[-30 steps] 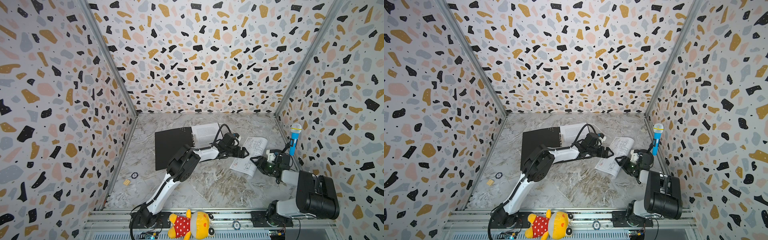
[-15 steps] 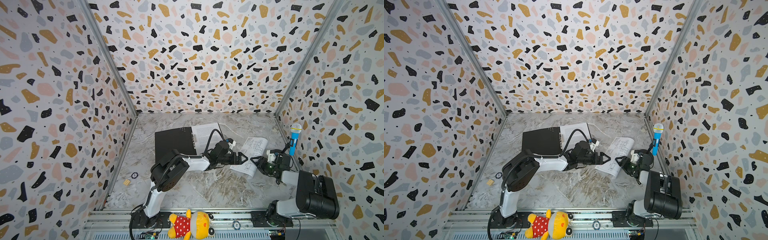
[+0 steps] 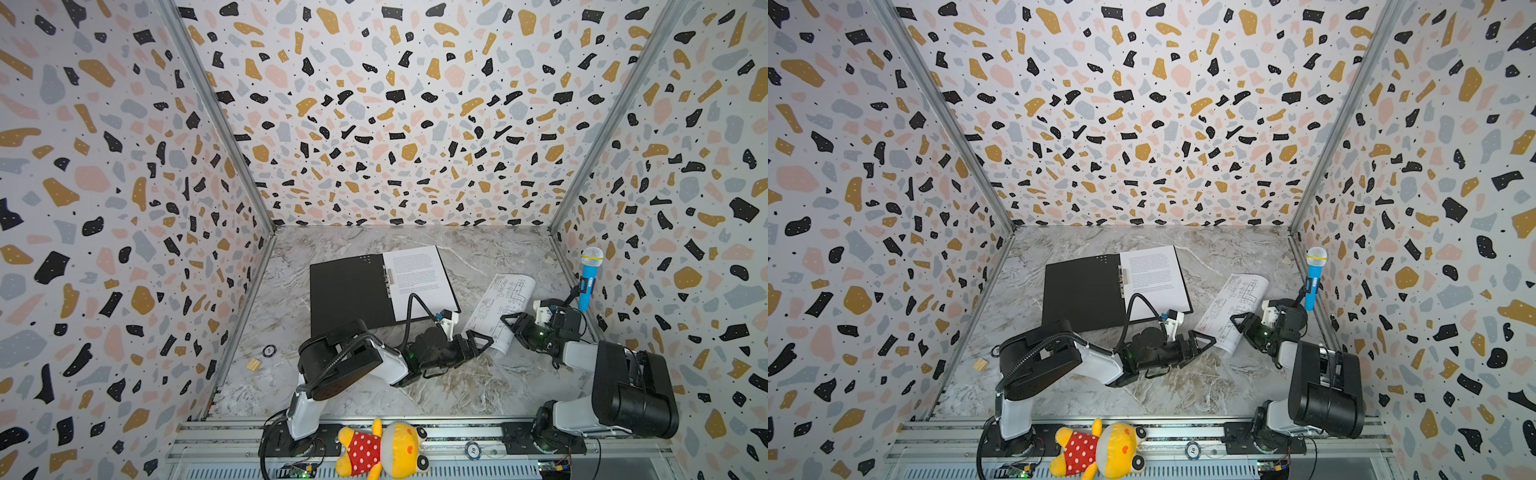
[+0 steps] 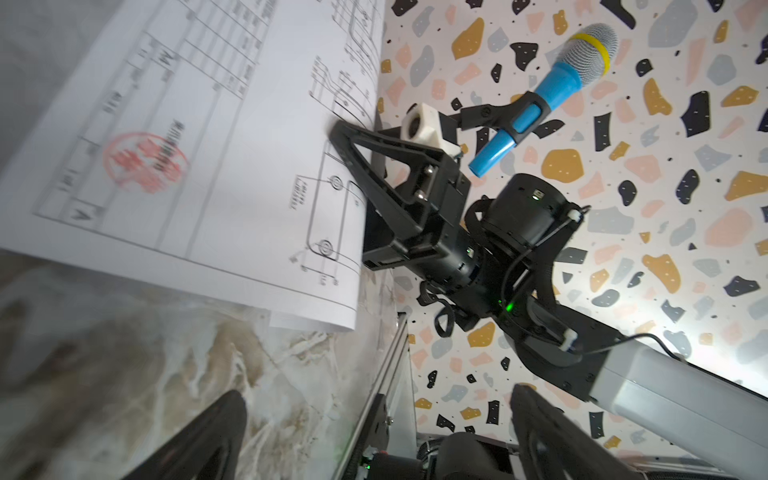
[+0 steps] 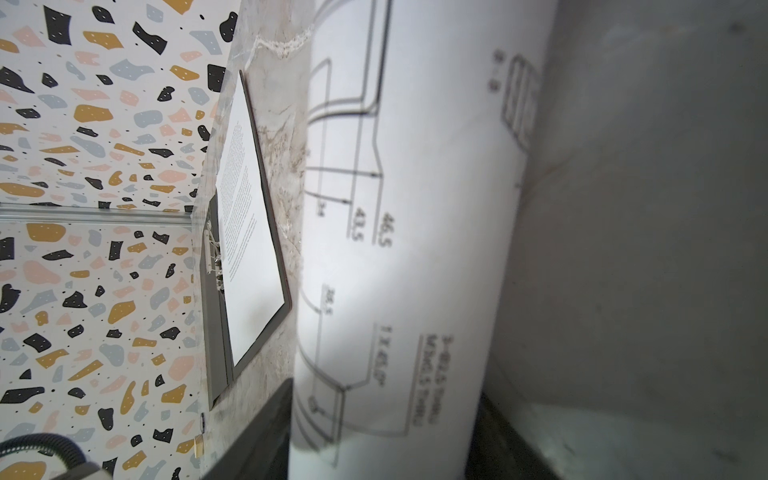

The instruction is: Put the files into the folder

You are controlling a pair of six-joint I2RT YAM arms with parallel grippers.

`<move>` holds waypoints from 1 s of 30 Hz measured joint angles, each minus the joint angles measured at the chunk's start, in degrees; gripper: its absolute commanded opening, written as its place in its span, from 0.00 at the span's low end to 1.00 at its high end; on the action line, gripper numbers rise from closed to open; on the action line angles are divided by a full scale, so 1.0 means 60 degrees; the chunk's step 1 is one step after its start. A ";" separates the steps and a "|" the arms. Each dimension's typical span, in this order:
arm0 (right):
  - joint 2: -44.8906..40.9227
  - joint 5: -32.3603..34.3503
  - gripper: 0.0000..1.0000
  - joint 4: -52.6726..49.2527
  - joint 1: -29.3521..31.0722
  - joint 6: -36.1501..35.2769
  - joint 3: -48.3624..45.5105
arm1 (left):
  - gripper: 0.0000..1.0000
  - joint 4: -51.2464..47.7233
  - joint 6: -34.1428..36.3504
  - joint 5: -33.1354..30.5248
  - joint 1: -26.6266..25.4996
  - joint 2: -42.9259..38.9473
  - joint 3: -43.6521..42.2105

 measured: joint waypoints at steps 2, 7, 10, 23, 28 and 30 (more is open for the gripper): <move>0.0015 -0.0025 0.62 0.0004 0.0000 0.0000 0.0000 | 1.00 0.0419 -0.0291 -0.0251 -0.0168 0.0055 -0.0011; 0.0018 -0.0040 0.62 0.0004 -0.0004 -0.0007 0.0000 | 0.99 0.1275 -0.0962 -0.0627 -0.0255 0.0652 0.0004; 0.0018 -0.0040 0.62 0.0004 -0.0004 -0.0007 0.0000 | 0.97 0.1464 -0.1344 -0.0809 -0.0306 0.1111 0.0040; 0.0022 -0.0051 0.62 0.0004 -0.0011 -0.0044 0.0000 | 0.85 0.2229 -0.2218 -0.1162 -0.0568 0.2208 0.0794; 0.0022 -0.0051 0.62 0.0004 -0.0011 -0.0066 0.0000 | 0.82 0.2404 -0.2521 -0.1399 -0.0568 0.2481 0.0929; 0.0022 -0.0055 0.62 0.0004 -0.0011 -0.0069 0.0000 | 0.80 0.2459 -0.2645 -0.1475 -0.0572 0.2557 0.1038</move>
